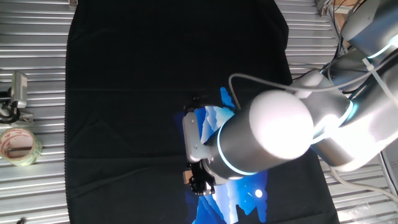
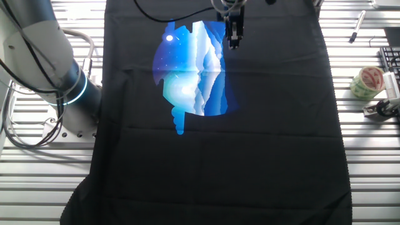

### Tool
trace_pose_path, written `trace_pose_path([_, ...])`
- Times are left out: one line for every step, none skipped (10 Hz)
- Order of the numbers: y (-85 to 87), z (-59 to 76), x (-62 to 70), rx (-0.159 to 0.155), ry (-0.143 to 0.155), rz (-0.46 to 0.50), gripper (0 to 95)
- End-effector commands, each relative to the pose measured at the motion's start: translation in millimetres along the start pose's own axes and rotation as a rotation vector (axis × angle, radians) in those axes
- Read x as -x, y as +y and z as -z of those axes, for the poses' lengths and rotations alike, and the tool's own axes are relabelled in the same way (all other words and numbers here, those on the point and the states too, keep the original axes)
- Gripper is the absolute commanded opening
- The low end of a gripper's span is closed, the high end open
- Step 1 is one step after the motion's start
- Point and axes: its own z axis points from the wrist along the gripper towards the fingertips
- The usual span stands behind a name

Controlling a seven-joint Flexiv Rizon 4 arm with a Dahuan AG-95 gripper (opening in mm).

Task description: Pick up the small block on the left and move it to the right

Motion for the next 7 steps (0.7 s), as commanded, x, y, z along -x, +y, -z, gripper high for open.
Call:
trace_pose_path([1.1,-0.8,0.2,0.000,0.000,0.005,0.0])
trace_pose_path([1.1,-1.1,0.1,0.006,-0.001,-0.003,0.0])
trace_pose_path([1.1,-1.1,0.1,0.006,-0.003,-0.004,0.0])
trace_pose_path([1.1,-1.1,0.1,0.005,-0.001,-0.006,0.0])
trace_pose_path([1.0,-1.4,0.1,0.006,-0.001,-0.007,0.0])
trace_pose_path([1.0,-2.5,-0.1,0.005,-0.001,-0.008,0.0])
trace_pose_path([0.8,-4.2,-0.4,0.005,-0.002,-0.008,0.0])
